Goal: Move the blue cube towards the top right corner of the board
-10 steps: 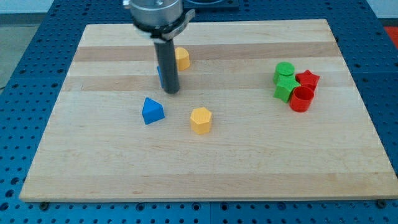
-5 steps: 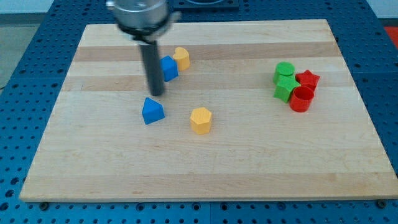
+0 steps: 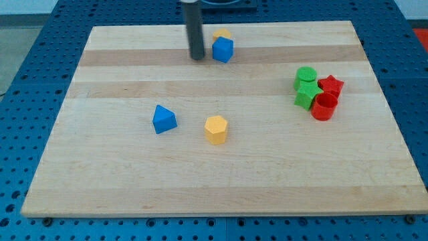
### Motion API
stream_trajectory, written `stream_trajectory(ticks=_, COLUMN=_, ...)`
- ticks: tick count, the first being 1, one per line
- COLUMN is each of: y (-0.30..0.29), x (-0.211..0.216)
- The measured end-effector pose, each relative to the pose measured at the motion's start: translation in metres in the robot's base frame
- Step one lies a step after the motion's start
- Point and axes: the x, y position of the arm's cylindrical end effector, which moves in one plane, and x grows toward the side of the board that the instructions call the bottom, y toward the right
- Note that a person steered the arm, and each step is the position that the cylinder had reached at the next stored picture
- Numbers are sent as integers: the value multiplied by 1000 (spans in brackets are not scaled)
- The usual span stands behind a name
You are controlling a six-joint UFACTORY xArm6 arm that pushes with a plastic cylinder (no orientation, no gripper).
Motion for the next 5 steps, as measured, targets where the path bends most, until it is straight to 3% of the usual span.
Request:
stream_trajectory(ticks=1, y=92, x=0)
stream_trajectory(ticks=2, y=141, x=0)
stream_trajectory(ticks=3, y=75, x=-17)
stream_trajectory(ticks=5, y=187, x=-25)
